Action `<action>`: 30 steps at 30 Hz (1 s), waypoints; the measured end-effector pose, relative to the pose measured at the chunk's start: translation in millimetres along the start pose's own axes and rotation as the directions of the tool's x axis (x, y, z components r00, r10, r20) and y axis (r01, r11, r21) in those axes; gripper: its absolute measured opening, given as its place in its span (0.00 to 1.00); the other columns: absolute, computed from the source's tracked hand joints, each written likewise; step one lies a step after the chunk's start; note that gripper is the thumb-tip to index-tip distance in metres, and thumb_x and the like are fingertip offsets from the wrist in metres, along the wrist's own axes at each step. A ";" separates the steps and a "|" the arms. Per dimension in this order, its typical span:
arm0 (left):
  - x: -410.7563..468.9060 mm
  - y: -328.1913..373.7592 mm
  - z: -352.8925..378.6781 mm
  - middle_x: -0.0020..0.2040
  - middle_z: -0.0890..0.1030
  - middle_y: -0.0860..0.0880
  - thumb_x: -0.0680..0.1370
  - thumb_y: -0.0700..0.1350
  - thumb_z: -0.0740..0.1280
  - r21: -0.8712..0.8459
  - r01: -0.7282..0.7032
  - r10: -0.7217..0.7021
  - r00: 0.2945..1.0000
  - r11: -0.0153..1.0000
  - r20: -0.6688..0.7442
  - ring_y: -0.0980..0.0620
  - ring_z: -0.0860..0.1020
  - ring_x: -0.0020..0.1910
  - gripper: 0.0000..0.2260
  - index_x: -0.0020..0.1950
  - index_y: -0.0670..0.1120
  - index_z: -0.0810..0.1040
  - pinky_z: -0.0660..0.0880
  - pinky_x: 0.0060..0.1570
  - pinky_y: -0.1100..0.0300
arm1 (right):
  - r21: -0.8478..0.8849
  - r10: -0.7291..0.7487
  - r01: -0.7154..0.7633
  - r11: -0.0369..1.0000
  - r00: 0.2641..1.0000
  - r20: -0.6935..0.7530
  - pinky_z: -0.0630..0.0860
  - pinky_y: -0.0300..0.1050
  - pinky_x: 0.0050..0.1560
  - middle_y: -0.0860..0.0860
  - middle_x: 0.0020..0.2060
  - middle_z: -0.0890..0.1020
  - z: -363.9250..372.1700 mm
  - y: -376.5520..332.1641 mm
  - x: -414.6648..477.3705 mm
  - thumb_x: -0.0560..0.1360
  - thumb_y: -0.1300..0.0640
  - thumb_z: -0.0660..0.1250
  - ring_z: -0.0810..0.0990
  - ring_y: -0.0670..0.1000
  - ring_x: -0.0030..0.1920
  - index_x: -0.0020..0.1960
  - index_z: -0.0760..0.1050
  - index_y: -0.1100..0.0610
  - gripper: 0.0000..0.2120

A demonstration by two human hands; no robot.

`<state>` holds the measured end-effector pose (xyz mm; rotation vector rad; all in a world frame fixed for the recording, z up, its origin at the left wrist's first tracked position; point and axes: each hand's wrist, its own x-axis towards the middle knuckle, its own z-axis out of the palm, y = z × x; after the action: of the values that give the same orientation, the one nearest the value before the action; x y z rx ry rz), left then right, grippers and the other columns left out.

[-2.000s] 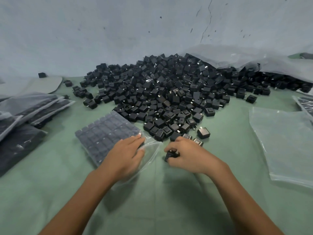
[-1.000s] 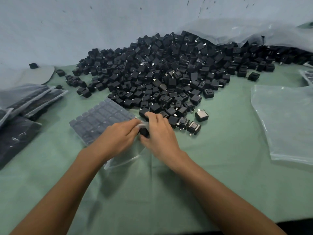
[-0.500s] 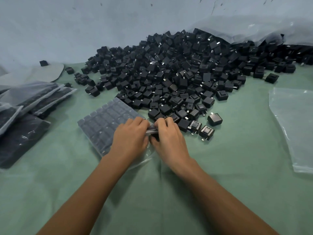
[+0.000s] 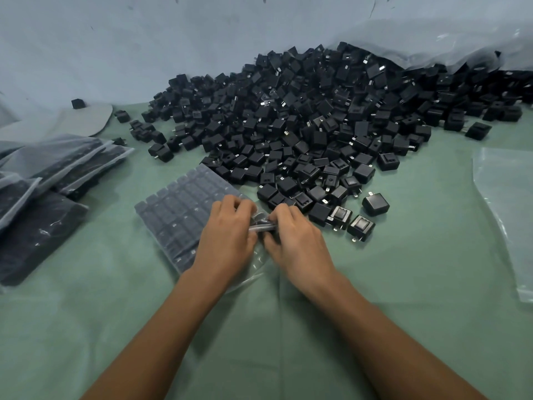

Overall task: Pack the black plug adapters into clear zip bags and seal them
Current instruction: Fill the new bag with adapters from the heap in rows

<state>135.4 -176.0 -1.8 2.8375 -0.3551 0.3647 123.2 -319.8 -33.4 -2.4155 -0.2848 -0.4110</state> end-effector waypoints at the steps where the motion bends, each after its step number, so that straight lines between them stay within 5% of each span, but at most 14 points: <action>1: 0.0 -0.7 -0.1 0.54 0.71 0.51 0.74 0.40 0.68 -0.005 0.002 -0.002 1.000 1.000 0.003 0.52 0.65 0.52 0.14 0.58 0.48 0.74 0.65 0.50 0.61 | 0.006 0.004 -0.004 1.000 1.000 0.001 0.72 0.46 0.43 0.48 0.47 0.74 0.0 -0.1 0.3 0.77 0.53 0.67 0.74 0.51 0.44 0.52 0.67 0.53 0.10; 12: -18.7 14.0 -4.7 0.54 0.78 0.48 0.74 0.44 0.72 0.012 -0.056 0.057 0.993 0.998 -0.107 0.47 0.73 0.53 0.12 0.57 0.47 0.79 0.72 0.54 0.55 | 0.054 -0.025 0.023 0.998 0.998 0.051 0.76 0.53 0.48 0.51 0.51 0.78 -7.4 3.6 1.5 0.78 0.55 0.66 0.79 0.57 0.49 0.59 0.70 0.54 0.11; 17: -35.4 30.4 0.9 0.46 0.80 0.47 0.77 0.44 0.68 0.001 -0.154 0.150 0.960 0.988 -0.237 0.45 0.76 0.42 0.05 0.49 0.45 0.82 0.75 0.43 0.49 | 0.014 -0.018 0.018 1.000 0.999 0.041 0.75 0.53 0.43 0.53 0.48 0.79 -7.3 6.3 2.3 0.75 0.60 0.63 0.79 0.61 0.46 0.56 0.74 0.56 0.10; 30: -52.3 38.6 -0.6 0.44 0.79 0.48 0.79 0.39 0.68 -0.140 -0.112 0.080 0.973 0.984 -0.217 0.46 0.75 0.41 0.06 0.53 0.43 0.83 0.75 0.42 0.50 | -0.077 -0.003 0.000 0.997 0.999 -0.036 0.66 0.47 0.34 0.50 0.41 0.79 4.9 8.9 7.3 0.80 0.49 0.61 0.76 0.59 0.36 0.48 0.69 0.53 0.07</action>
<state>75.7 -201.2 -7.1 2.6086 -0.4574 0.6242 133.7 -322.6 -39.5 -2.4798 -0.2589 -0.4738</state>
